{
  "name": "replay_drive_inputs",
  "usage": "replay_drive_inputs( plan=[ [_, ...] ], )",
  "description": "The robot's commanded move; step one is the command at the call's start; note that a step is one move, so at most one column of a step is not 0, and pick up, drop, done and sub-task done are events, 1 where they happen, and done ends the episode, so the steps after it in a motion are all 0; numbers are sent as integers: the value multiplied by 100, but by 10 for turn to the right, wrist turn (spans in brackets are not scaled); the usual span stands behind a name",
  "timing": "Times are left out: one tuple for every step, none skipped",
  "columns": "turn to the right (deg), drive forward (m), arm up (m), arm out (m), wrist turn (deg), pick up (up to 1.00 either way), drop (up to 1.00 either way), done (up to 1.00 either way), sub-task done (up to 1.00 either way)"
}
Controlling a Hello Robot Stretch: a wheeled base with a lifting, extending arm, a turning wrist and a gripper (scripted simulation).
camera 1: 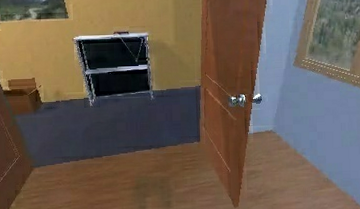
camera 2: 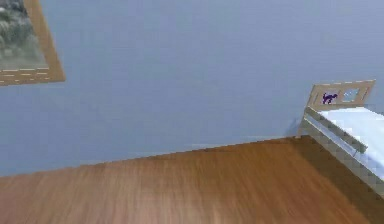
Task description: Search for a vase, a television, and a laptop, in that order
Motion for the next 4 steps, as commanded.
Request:
replay_drive_inputs(
  plan=[
    [-60,0,0,0,0,0,0,0,0],
    [0,30,0,0,0,0,0,0,0],
    [-180,0,0,0,0,0,0,0,0],
    [0,100,0,0,0,0,0,0,0]
  ],
)
